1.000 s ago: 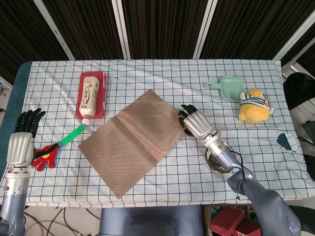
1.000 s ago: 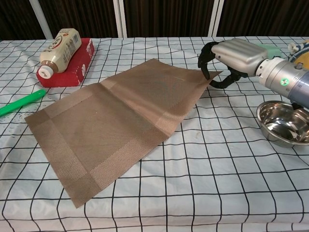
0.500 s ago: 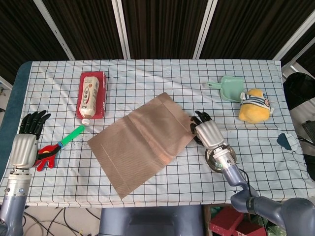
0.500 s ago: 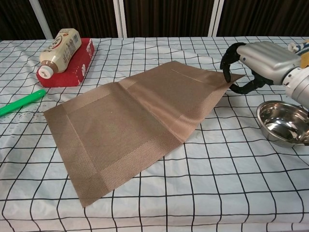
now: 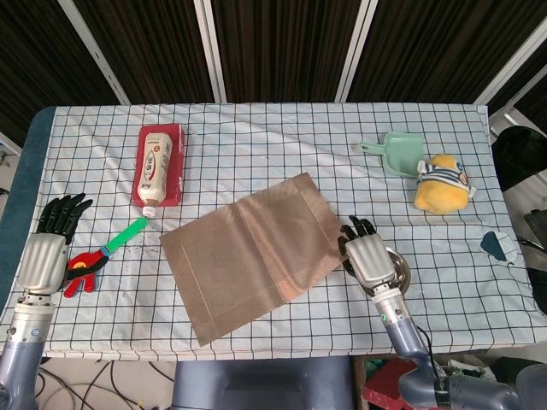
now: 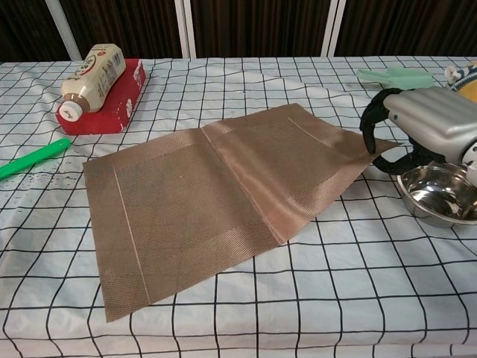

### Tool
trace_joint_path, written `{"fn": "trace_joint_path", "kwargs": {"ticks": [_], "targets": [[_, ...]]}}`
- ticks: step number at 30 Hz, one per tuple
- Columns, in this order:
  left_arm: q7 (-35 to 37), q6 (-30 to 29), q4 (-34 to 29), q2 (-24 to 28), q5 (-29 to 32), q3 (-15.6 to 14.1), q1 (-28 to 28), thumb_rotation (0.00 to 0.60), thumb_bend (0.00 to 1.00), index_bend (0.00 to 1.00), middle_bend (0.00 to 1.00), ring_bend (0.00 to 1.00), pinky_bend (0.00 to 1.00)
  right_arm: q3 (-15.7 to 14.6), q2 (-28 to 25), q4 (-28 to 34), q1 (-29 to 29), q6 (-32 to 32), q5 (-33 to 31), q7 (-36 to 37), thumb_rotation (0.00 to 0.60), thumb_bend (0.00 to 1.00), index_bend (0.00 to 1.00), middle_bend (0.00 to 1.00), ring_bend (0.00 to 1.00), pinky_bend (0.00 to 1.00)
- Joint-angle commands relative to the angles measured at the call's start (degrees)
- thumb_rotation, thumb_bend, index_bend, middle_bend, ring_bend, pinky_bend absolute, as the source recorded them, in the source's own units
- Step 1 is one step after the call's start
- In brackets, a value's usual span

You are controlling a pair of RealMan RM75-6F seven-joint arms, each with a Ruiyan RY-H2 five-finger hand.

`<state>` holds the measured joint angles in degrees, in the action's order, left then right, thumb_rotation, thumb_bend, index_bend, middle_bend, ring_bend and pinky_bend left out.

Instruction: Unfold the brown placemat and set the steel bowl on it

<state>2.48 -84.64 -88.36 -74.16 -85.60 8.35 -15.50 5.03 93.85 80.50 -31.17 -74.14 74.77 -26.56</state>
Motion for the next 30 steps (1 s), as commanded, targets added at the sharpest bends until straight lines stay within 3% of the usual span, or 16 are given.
{"fn": "trace_joint_path", "kwargs": {"ticks": [1, 30], "targets": [[0.4, 0.1, 0.1, 0.1, -0.2, -0.1, -0.1, 0.6, 0.06, 0.11, 0.06, 0.0, 0.0, -0.7, -0.4, 2.8, 1.6, -0.7, -0.8, -2.2, 0.6, 0.45, 0.66, 0.3, 0.12, 0.19], [1.5, 1.2, 0.1, 0.7, -0.8, -0.7, -0.8, 0.6, 0.06, 0.11, 0.05, 0.0, 0.0, -7.9, 0.9, 10.0, 7.8, -2.9, 5.5, -6.0, 0.6, 0.45, 0.68, 0.31, 0.12, 0.19]]}}
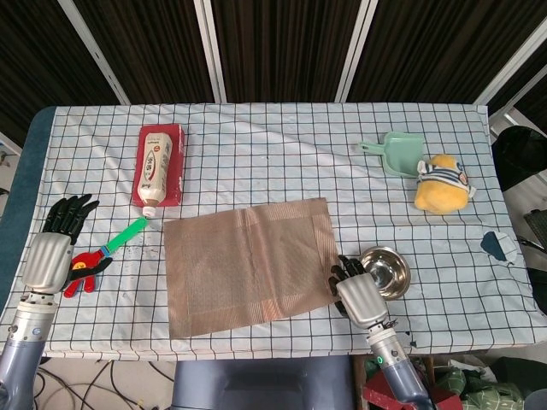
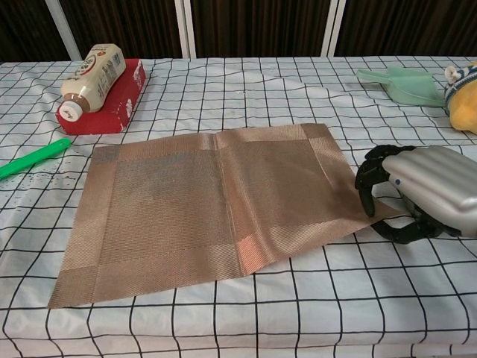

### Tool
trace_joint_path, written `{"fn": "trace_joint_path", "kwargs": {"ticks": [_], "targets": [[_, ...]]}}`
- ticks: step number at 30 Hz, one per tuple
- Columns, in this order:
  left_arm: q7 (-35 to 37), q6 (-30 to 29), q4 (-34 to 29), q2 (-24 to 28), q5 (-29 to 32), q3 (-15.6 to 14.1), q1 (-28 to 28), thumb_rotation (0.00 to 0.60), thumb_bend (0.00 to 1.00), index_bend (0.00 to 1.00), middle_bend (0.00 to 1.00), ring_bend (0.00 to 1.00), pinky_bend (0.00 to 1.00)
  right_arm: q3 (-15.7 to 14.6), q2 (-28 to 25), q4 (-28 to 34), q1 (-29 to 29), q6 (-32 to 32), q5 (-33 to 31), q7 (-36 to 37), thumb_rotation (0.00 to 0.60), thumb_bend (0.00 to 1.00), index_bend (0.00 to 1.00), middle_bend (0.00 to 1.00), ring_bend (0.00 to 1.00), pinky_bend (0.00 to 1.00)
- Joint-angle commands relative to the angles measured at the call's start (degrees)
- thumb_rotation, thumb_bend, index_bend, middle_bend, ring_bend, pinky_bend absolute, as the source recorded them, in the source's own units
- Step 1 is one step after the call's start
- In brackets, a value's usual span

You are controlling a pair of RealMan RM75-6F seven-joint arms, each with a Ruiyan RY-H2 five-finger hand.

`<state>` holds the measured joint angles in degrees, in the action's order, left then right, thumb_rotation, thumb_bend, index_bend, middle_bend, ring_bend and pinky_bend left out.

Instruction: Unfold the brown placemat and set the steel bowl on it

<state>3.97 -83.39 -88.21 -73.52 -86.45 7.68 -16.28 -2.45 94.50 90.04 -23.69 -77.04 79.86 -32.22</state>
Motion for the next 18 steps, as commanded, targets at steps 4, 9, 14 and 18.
{"fn": "trace_joint_path", "kwargs": {"ticks": [4, 9, 14, 18], "targets": [[0.3, -0.1, -0.1, 0.1, 0.0, 0.0, 0.0, 0.6, 0.06, 0.11, 0.05, 0.0, 0.0, -1.0, 0.8, 0.9, 0.8, 0.2, 1.1, -1.5, 0.6, 0.45, 0.68, 0.31, 0.12, 0.19], [0.5, -0.2, -0.2, 0.2, -0.2, -0.1, 0.0, 0.6, 0.06, 0.11, 0.05, 0.0, 0.0, -1.4, 1.4, 1.6, 1.6, 0.7, 0.9, -2.5, 0.6, 0.45, 0.68, 0.31, 0.12, 0.19], [0.9, -0.2, -0.3, 0.3, -0.2, -0.1, 0.0, 0.6, 0.06, 0.11, 0.05, 0.0, 0.0, -1.9, 1.8, 2.3, 2.2, 1.0, 1.3, -3.3, 0.6, 0.46, 0.68, 0.31, 0.12, 0.19], [1.0, -0.2, -0.4, 0.4, -0.2, -0.1, 0.0, 0.6, 0.06, 0.11, 0.05, 0.0, 0.0, -2.5, 1.9, 3.3, 2.7, 1.1, 1.8, -4.3, 0.6, 0.46, 0.69, 0.31, 0.12, 0.19]]}}
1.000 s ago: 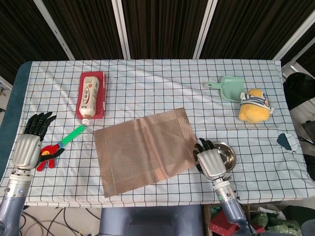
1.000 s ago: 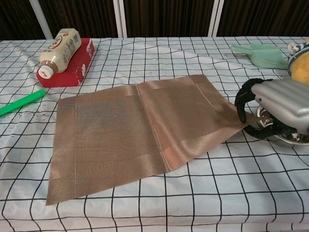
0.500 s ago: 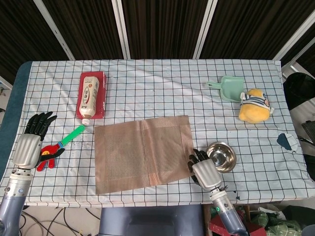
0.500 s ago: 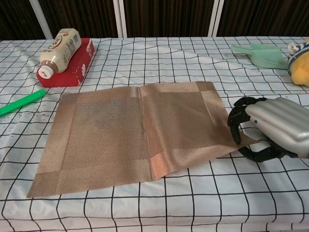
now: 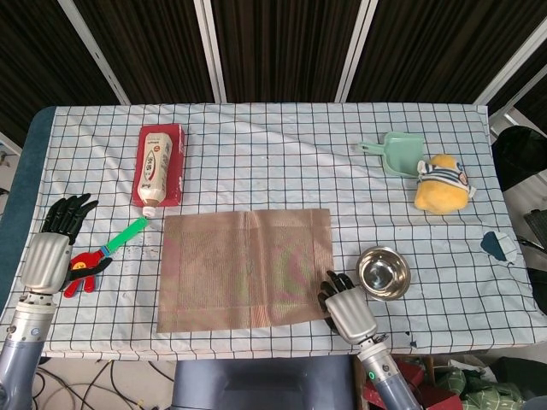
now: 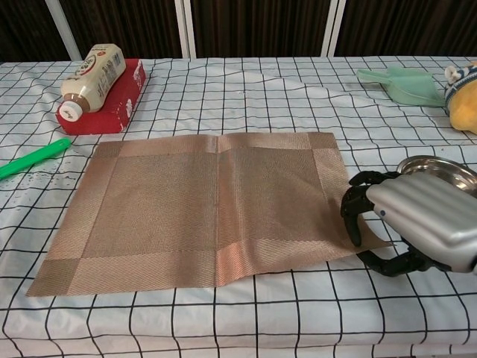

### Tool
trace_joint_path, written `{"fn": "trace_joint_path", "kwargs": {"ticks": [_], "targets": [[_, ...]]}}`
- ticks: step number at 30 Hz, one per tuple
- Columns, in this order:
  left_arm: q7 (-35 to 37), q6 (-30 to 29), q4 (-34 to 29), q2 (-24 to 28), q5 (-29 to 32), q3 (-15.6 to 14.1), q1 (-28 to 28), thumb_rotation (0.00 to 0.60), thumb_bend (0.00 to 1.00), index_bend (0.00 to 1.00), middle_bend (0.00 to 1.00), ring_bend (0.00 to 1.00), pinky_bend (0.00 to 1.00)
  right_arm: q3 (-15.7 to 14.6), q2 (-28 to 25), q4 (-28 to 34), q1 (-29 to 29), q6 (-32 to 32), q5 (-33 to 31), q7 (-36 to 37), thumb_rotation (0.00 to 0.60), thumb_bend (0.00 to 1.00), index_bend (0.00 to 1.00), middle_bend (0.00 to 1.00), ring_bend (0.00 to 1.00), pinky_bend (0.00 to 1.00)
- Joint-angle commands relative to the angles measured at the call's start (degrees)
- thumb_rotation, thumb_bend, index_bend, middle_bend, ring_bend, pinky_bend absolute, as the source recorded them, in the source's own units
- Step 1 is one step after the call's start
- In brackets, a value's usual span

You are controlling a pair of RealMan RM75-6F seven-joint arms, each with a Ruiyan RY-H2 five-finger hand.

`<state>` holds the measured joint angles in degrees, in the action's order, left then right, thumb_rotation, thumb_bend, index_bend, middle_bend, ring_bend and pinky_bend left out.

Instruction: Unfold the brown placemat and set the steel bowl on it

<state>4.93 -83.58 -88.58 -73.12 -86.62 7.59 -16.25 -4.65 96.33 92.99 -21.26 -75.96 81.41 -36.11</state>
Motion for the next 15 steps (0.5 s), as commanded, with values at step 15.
{"fn": "trace_joint_path", "kwargs": {"ticks": [15], "targets": [[0.0, -0.2, -0.1, 0.1, -0.1, -0.1, 0.1, 0.6, 0.06, 0.11, 0.04, 0.0, 0.0, -0.2, 0.2, 0.6, 1.5, 0.1, 1.3, -1.4, 0.6, 0.46, 0.68, 0.3, 0.12, 0.19]]}}
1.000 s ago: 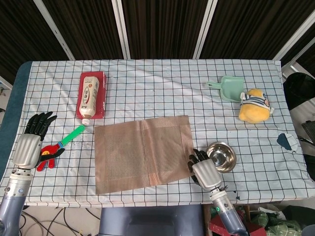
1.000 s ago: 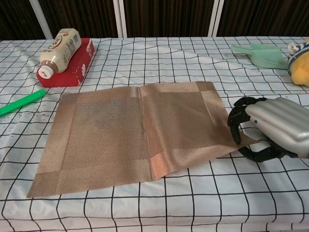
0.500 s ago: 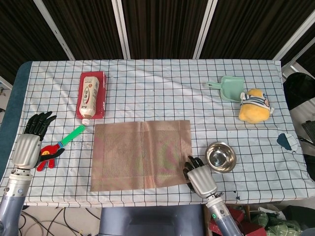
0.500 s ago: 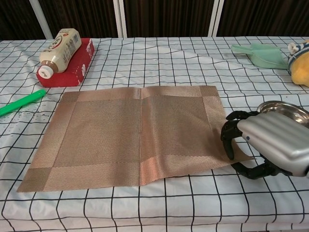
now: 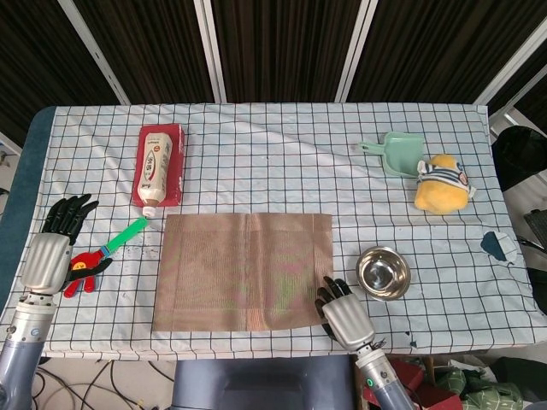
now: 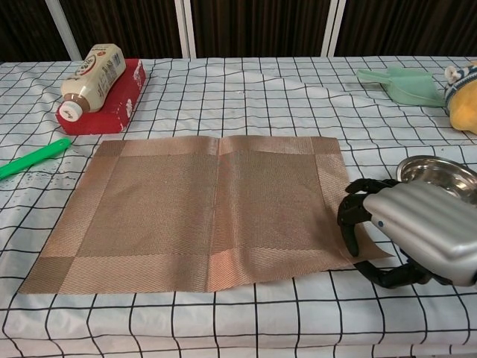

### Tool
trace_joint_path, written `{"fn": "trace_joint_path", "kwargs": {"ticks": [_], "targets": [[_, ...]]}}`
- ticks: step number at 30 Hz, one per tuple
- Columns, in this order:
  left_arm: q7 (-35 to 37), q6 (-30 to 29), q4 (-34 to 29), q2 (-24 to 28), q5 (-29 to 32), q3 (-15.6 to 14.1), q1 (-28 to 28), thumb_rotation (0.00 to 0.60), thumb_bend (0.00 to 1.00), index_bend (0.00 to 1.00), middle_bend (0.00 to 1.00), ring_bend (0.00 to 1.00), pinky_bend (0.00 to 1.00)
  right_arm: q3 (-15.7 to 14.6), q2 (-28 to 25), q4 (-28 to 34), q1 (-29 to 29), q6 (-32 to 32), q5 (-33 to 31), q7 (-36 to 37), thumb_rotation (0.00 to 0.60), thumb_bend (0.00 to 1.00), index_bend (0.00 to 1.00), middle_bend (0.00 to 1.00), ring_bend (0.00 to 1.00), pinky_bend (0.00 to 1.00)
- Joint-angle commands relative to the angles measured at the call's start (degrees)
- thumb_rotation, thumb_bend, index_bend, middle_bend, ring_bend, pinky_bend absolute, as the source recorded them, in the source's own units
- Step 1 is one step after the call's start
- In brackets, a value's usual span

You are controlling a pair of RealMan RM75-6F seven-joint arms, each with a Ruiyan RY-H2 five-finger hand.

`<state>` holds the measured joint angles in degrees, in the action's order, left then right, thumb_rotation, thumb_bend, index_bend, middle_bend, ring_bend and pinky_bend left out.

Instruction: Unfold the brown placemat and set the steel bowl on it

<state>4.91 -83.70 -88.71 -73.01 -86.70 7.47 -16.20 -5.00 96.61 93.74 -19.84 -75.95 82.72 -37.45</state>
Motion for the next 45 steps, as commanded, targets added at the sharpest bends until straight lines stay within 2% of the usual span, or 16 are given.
{"fn": "trace_joint_path", "kwargs": {"ticks": [1, 3, 7, 11, 15, 26, 33, 36, 41, 45], "targets": [[0.0, -0.1, 0.0, 0.0, 0.0, 0.0, 0.0, 0.6, 0.06, 0.11, 0.04, 0.0, 0.0, 0.3, -0.1, -0.2, 0.2, 0.1, 0.0, 0.0, 0.6, 0.45, 0.68, 0.3, 0.12, 0.19], [-0.1, -0.1, 0.0, 0.0, 0.1, 0.0, 0.0, 0.6, 0.06, 0.11, 0.04, 0.0, 0.0, 0.3, -0.2, -0.2, 0.2, 0.3, 0.1, -0.1, 0.6, 0.4, 0.64, 0.28, 0.12, 0.19], [-0.3, -0.1, 0.0, 0.0, 0.1, 0.0, 0.1, 0.6, 0.06, 0.11, 0.04, 0.0, 0.0, 0.0, -0.8, 0.0, 0.6, 0.6, 0.4, -0.2, 0.6, 0.32, 0.42, 0.22, 0.09, 0.18], [-0.6, -0.2, 0.0, 0.0, 0.0, -0.1, 0.1, 0.6, 0.06, 0.11, 0.04, 0.0, 0.0, -0.2, -1.4, 0.5, 1.0, 0.5, 0.5, -0.7, 0.6, 0.24, 0.26, 0.15, 0.08, 0.18], [-0.9, -0.4, 0.0, 0.0, -0.1, -0.2, 0.2, 0.6, 0.06, 0.11, 0.04, 0.0, 0.0, -0.3, -2.3, 1.2, 1.6, 0.3, 0.3, -1.7, 0.6, 0.17, 0.17, 0.11, 0.07, 0.18], [-1.2, -1.4, 0.4, -0.2, -1.0, -0.4, 0.5, 0.6, 0.06, 0.11, 0.03, 0.0, 0.0, -0.2, -6.8, 5.5, 3.6, -3.1, 3.6, 0.3, 0.6, 0.12, 0.16, 0.09, 0.07, 0.18], [-1.1, -2.4, 0.7, -0.3, -1.7, -0.5, 0.8, 0.6, 0.06, 0.11, 0.03, 0.0, 0.0, 1.9, -10.2, 8.4, 4.7, -4.5, 2.6, 0.7, 0.6, 0.12, 0.16, 0.09, 0.07, 0.18], [-1.1, -2.6, 0.7, -0.3, -1.9, -0.5, 0.8, 0.6, 0.06, 0.11, 0.03, 0.0, 0.0, 2.1, -11.3, 9.1, 5.2, -4.5, 1.9, 0.5, 0.6, 0.12, 0.22, 0.11, 0.07, 0.18], [-1.1, -3.0, 0.7, -0.4, -2.1, -0.5, 1.0, 0.6, 0.06, 0.11, 0.03, 0.0, 0.0, 2.9, -11.0, 6.5, 5.7, -3.6, -0.2, 0.8, 0.6, 0.15, 0.32, 0.17, 0.09, 0.18], [-0.7, -3.4, 0.9, -0.3, -2.1, -0.4, 1.1, 0.6, 0.06, 0.11, 0.03, 0.0, 0.0, 4.0, -10.3, 4.4, 5.5, -2.7, -1.4, 1.4, 0.6, 0.17, 0.35, 0.2, 0.09, 0.18]]}}
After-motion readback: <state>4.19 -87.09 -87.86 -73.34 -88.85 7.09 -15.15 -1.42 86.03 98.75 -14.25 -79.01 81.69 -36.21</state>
